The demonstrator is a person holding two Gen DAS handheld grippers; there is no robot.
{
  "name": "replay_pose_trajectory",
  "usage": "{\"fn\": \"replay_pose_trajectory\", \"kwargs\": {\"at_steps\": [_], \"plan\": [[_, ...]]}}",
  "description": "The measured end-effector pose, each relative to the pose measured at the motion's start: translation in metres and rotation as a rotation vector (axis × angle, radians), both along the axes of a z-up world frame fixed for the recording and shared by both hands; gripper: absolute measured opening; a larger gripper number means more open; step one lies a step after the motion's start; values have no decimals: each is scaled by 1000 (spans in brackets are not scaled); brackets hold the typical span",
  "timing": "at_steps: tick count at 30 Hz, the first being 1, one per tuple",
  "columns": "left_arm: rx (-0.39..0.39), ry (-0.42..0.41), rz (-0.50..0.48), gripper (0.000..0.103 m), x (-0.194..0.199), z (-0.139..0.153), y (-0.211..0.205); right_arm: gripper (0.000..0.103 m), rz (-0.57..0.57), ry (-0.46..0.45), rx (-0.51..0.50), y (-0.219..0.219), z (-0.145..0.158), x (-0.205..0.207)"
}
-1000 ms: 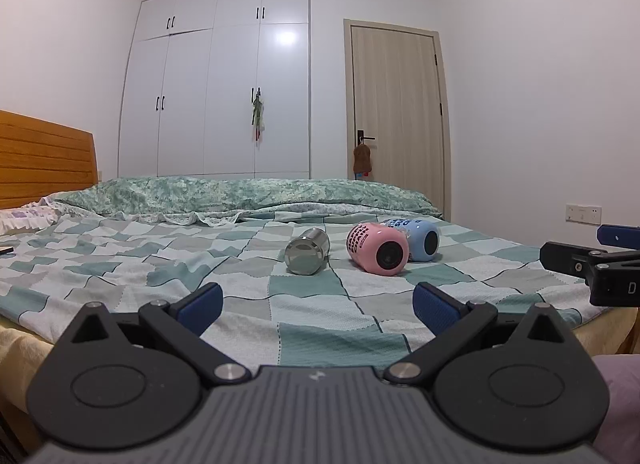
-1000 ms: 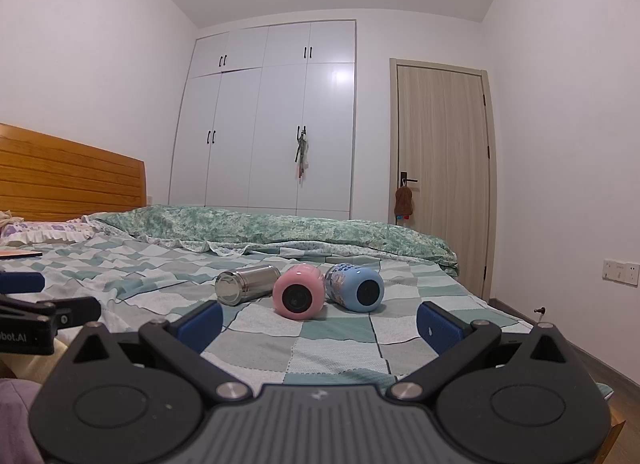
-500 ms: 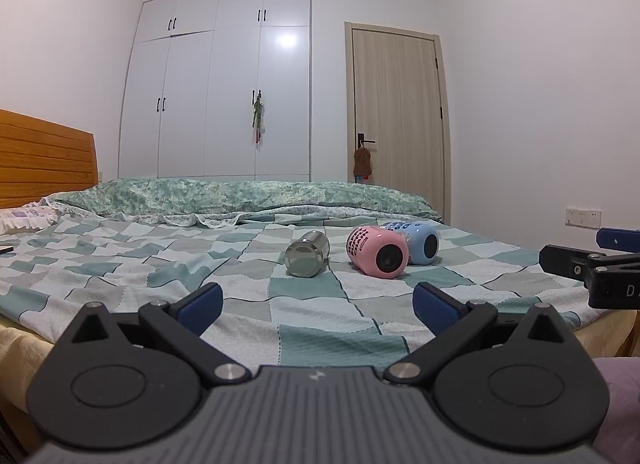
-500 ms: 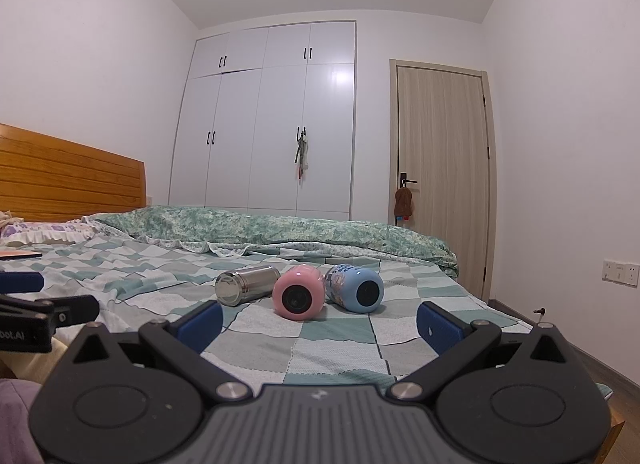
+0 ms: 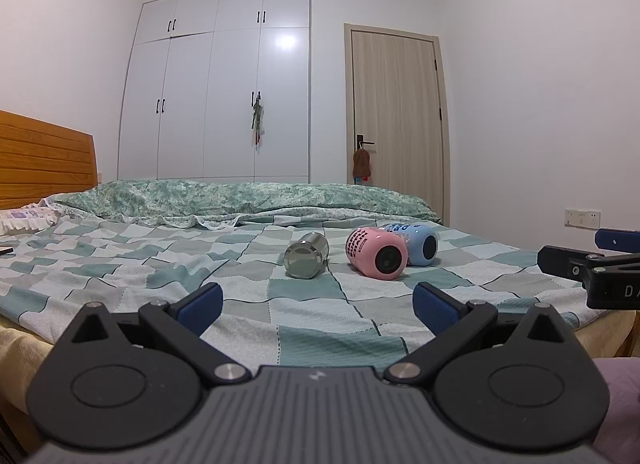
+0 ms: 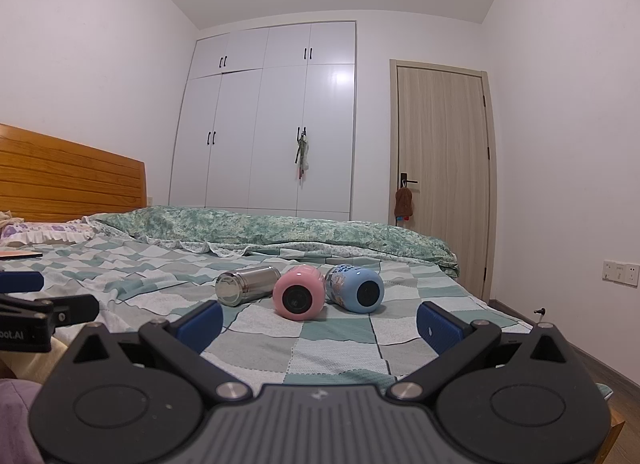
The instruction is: Flip cup upright
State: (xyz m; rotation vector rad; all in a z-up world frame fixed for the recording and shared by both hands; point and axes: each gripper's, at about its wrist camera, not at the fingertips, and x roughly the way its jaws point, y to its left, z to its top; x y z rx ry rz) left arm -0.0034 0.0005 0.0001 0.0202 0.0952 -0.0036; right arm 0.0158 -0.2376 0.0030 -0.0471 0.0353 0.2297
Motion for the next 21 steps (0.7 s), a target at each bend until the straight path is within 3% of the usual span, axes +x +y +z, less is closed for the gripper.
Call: {"fn": "replay_pose_trajectory", "kwargs": {"at_steps": [21], "plan": [[-1, -6, -1, 103, -1, 0, -1, 103, 0, 0, 0, 0, 0, 0]]}}
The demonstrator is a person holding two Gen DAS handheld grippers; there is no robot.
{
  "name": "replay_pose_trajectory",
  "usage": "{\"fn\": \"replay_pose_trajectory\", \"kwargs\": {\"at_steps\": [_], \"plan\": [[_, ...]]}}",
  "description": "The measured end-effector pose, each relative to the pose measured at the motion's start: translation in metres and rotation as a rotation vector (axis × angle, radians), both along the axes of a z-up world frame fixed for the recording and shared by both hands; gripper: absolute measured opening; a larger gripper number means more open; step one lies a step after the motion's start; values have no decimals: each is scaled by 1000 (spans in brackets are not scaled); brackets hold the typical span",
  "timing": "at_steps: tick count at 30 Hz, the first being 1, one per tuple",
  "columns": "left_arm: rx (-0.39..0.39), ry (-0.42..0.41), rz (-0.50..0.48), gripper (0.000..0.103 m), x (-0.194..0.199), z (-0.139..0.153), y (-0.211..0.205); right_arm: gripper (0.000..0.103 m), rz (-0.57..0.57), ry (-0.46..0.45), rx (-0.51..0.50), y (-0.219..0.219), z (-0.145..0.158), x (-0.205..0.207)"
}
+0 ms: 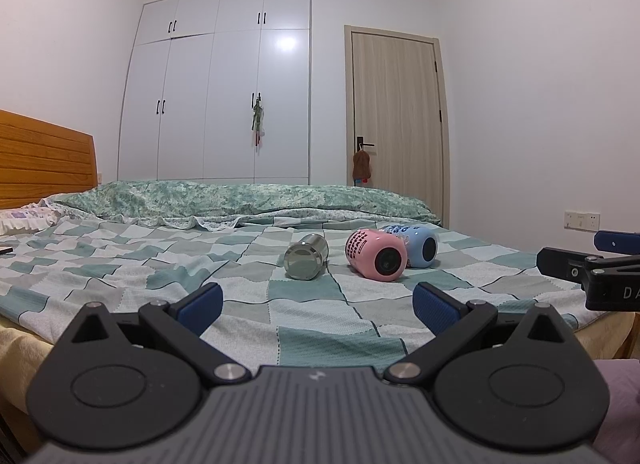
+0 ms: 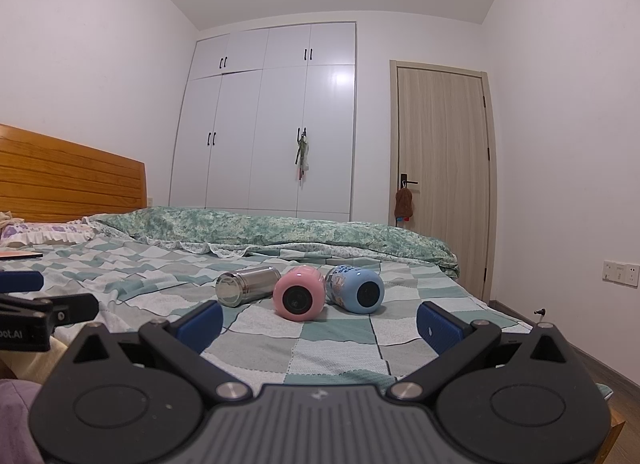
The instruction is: Flip cup upright
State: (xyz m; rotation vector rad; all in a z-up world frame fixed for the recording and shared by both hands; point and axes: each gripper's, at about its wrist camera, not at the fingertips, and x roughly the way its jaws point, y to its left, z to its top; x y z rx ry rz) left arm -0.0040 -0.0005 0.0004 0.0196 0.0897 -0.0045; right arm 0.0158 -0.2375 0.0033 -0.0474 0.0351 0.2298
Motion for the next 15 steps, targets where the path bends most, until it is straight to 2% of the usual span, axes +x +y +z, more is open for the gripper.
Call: {"fn": "replay_pose_trajectory", "kwargs": {"at_steps": [15], "plan": [[-1, -1, 1, 103, 0, 0, -1, 103, 1, -1, -1, 1, 1, -1]]}}
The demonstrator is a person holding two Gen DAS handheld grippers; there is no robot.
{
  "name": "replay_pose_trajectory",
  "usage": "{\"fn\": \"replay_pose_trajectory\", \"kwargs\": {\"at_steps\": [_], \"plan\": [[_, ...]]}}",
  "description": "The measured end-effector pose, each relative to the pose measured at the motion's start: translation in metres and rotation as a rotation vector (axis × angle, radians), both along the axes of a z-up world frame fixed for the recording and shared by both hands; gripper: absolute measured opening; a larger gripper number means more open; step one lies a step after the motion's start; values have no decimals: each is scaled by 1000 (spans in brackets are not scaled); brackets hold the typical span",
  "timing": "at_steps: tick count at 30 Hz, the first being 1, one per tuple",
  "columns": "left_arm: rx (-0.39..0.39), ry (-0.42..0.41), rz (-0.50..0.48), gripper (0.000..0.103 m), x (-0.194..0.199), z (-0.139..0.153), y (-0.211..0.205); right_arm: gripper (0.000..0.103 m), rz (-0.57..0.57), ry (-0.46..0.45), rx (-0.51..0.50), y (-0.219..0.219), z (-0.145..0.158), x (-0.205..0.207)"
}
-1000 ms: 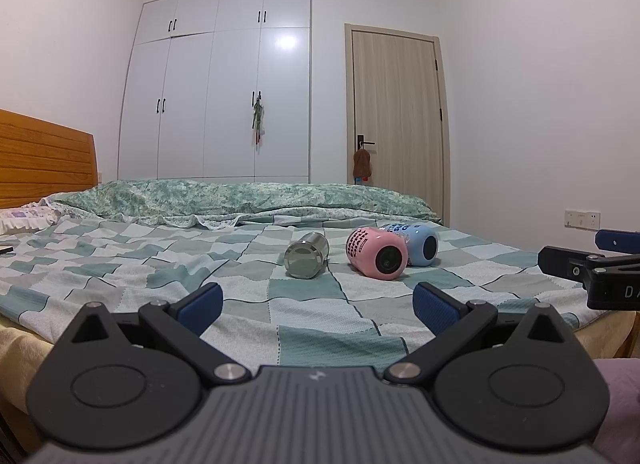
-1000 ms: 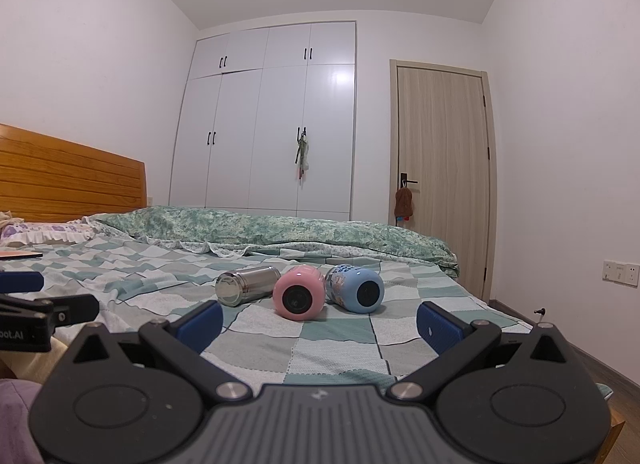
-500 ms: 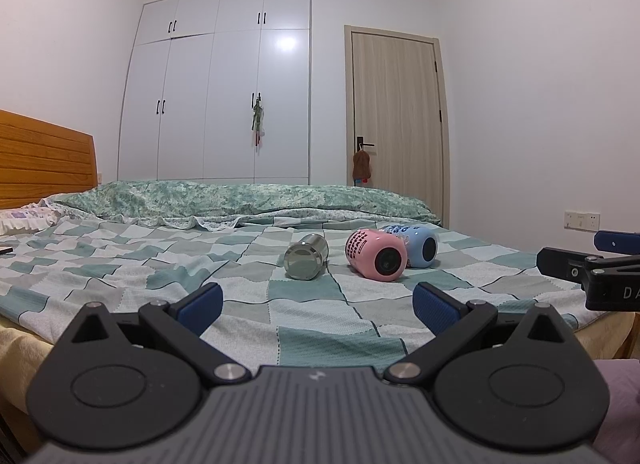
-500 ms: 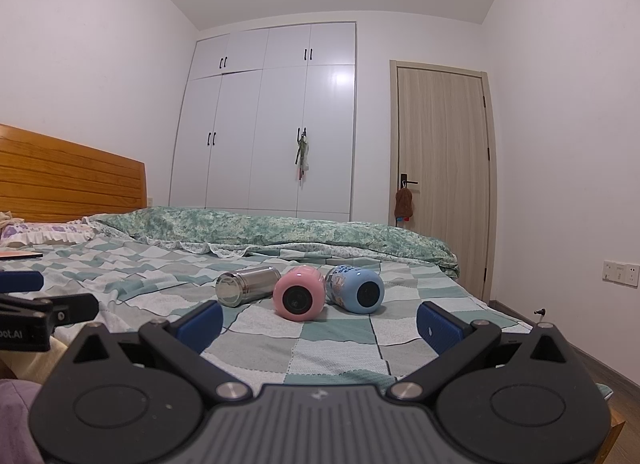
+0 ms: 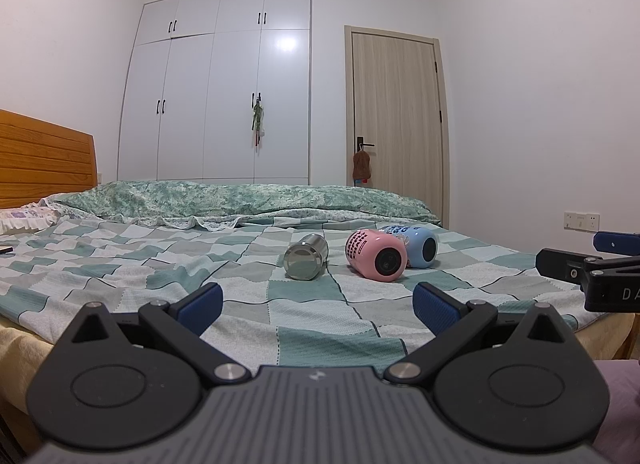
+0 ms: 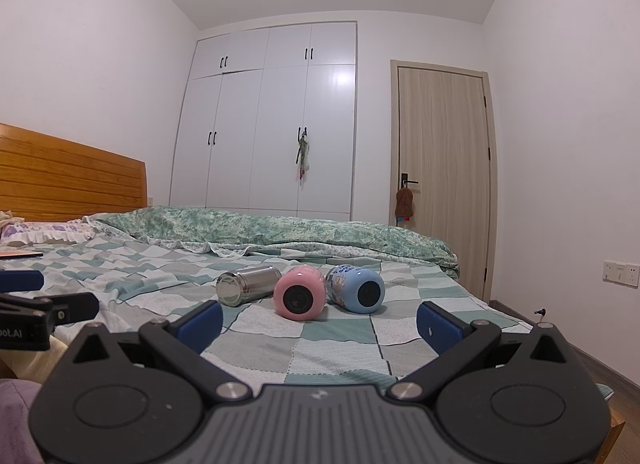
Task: Flip cup upright
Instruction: 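Move the right gripper toward the silver tumbler lying on its side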
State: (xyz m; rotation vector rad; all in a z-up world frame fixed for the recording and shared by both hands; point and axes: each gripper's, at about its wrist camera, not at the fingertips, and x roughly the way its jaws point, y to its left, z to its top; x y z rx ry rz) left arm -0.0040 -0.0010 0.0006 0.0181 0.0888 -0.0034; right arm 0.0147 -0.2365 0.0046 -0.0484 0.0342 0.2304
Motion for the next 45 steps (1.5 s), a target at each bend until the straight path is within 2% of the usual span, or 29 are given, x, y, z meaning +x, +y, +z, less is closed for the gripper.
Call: {"fn": "replay_pose_trajectory", "kwargs": {"at_steps": [8, 12, 19, 30, 35, 40, 45], "plan": [[16, 61, -31, 103, 14, 16, 2, 103, 22, 38, -5, 2, 12, 7], [16, 62, -44, 103, 29, 32, 7, 103, 35, 46, -7, 5, 23, 25], [32, 49, -44, 103, 76, 59, 18, 103, 57, 49, -12, 15, 41, 79], [25, 138, -58, 103, 183, 88, 32, 103, 121, 98, -42, 28, 67, 189], [33, 216, -71, 103, 246, 95, 32, 103, 143, 142, -80, 33, 73, 247], [50, 323, -80, 103, 305, 89, 30, 103, 167, 192, -101, 37, 74, 299], [35, 490, -110, 103, 370, 76, 30, 103, 191, 247, -121, 39, 72, 349]]}}
